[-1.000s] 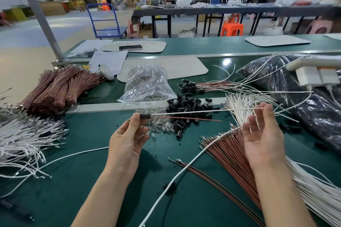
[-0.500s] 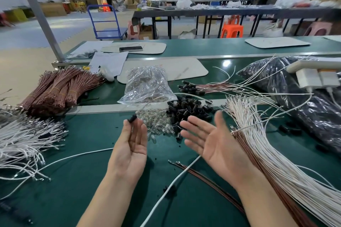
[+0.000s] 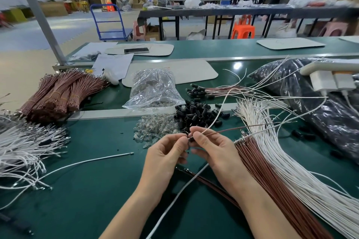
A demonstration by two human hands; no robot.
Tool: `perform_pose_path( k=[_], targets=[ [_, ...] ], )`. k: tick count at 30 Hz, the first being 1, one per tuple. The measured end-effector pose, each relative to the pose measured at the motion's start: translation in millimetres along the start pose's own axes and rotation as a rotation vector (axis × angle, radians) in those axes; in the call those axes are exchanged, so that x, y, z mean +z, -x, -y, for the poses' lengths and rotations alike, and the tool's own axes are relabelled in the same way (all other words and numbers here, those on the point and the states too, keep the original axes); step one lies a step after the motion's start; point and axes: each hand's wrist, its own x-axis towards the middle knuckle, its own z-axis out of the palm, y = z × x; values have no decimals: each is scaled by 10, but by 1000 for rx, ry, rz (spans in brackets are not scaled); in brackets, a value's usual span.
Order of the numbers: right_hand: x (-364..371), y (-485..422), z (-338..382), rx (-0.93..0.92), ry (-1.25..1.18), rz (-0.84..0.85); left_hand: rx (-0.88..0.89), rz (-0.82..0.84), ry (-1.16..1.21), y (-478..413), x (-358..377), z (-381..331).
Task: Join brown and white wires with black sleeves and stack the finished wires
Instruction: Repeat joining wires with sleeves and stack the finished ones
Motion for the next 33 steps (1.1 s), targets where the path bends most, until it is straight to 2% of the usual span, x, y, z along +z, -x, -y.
perform_pose_path(
  k=[3, 9, 22, 27, 33],
  targets=[
    [-67, -28, 29, -9, -69, -53, -9, -9, 22, -24, -32, -19],
    [-70, -37, 7, 29, -101, -32, -2, -6, -13, -31, -36, -5],
    [-7, -6, -36, 68, -21, 8, 24, -8, -100, -15, -11, 27],
    [-24, 13, -15, 49, 38, 72, 3, -6, -58, -28, -19, 18],
    [-52, 3, -30, 16, 64, 42, -13, 24, -79, -26, -53, 20]
  ],
)
